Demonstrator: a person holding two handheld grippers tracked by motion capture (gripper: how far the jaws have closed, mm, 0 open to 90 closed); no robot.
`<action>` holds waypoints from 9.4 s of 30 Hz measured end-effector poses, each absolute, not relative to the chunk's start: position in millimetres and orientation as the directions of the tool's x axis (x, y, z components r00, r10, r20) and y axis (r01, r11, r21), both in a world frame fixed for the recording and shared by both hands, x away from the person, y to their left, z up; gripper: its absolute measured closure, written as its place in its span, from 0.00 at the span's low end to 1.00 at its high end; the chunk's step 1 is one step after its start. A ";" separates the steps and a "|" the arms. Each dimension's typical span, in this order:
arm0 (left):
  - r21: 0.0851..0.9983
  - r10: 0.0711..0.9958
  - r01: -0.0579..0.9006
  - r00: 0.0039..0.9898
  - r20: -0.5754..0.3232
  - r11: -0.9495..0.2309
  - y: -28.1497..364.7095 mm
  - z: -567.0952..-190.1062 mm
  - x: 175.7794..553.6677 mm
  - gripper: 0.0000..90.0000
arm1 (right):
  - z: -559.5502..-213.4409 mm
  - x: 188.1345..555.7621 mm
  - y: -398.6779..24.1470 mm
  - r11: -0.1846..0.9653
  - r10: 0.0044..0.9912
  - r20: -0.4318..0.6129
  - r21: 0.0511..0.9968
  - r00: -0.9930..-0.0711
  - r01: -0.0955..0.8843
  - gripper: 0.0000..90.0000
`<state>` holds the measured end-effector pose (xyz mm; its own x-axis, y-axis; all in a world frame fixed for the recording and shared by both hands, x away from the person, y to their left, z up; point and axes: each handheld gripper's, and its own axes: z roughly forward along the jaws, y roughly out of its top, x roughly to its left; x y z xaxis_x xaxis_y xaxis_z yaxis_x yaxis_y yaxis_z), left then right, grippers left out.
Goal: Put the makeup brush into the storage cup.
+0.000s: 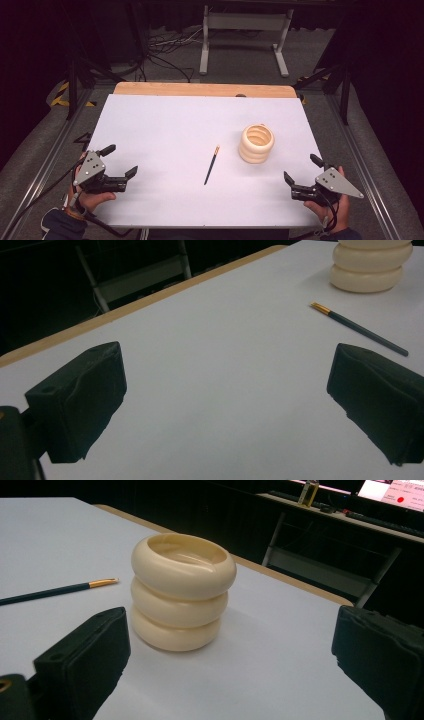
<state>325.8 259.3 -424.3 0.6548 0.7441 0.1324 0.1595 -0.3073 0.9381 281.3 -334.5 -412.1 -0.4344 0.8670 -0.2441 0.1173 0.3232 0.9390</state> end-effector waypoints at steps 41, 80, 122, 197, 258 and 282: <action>0.822 0.660 0.313 0.745 0.098 -0.476 129.9 -379.6 367.2 0.16 | -420.3 285.2 -328.8 0.436 0.840 -0.323 0.880 -0.436 0.190 0.06; 0.363 0.643 0.624 0.761 -0.082 -0.692 0.3 -415.4 423.4 0.50 | -425.5 288.6 -327.6 0.481 0.831 -0.353 0.844 -0.429 0.239 0.06; 0.503 0.517 0.468 0.854 -0.048 -0.726 12.6 -395.0 421.1 0.92 | -424.5 288.6 -326.0 0.500 0.828 -0.376 0.832 -0.416 0.241 0.06; 0.984 0.427 0.102 0.904 -0.029 -0.148 27.6 -359.9 407.3 0.92 | -423.5 287.8 -327.0 0.480 0.833 -0.361 0.849 -0.419 0.222 0.06; 0.987 0.356 0.103 0.933 -0.053 -0.123 -44.9 -350.8 434.8 0.92 | -422.2 288.5 -327.1 0.475 0.830 -0.357 0.855 -0.428 0.208 0.06; 0.980 0.374 0.116 0.926 -0.049 -0.159 -70.7 -362.4 451.4 0.92 | -422.5 288.8 -327.9 0.474 0.830 -0.355 0.855 -0.429 0.209 0.06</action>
<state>451.4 -70.7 -362.4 0.9263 0.3735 -0.0493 0.1163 -0.1589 0.9804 288.8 -327.9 -422.5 -0.4294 0.8304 -0.3551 0.2093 0.4740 0.8553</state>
